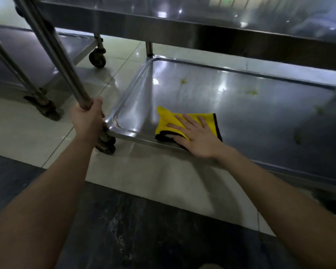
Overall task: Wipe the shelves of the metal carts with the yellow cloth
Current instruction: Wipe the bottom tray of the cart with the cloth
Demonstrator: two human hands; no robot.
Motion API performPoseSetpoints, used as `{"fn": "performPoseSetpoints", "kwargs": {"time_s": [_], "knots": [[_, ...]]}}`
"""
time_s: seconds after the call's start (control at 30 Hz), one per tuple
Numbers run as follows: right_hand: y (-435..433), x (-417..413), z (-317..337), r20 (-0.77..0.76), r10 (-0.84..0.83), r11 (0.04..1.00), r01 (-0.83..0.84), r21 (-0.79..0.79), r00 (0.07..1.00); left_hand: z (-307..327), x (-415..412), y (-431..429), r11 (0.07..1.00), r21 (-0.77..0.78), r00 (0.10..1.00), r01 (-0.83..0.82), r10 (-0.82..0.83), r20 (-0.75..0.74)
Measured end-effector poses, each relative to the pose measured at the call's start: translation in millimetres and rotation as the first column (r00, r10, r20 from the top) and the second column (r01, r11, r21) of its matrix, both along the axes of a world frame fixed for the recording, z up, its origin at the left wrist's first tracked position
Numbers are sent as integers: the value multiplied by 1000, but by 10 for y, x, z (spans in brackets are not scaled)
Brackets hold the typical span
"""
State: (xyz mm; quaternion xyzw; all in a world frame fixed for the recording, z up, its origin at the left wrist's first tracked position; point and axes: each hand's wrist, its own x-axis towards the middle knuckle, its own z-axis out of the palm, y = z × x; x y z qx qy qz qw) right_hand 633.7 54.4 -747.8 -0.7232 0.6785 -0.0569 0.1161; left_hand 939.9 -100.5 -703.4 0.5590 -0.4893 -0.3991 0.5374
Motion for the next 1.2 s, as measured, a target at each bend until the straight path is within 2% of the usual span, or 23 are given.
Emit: {"fn": "performPoseSetpoints", "kwargs": {"time_s": [0.2,0.43,0.57,0.7,0.8,0.93,1.03,1.13,1.2], "knots": [[383,-906,-35,-41,-264,964,264,-4,964,-54,16,-43,999,-35,1000,19,-19,-9],[-507,-889,-85,-70,-469,882,471,17,880,-114,27,-105,1000,8,999,2,-2,-33],[-1175,-389,-43,-15,-433,901,433,-2,901,-122,-5,-91,1000,-16,999,4,-5,-40],[-1560,413,35,-36,-260,964,261,40,965,-97,-16,-87,1000,-13,1000,-6,5,-28],[-1374,865,26,-50,-94,996,94,-2,994,-81,1,-61,1000,-17,1000,1,-1,-10],[-807,862,26,1,59,998,-59,-4,998,-52,33,-60,999,4,999,42,-42,20],[-308,552,55,23,37,999,-38,14,999,-43,51,-46,999,8,999,38,-38,23],[235,89,60,-14,-74,997,74,12,997,-68,35,-63,1000,12,1000,7,-7,29],[562,-236,52,-12,-184,983,184,11,983,-87,1,-22,994,-28,991,-101,103,91]]}}
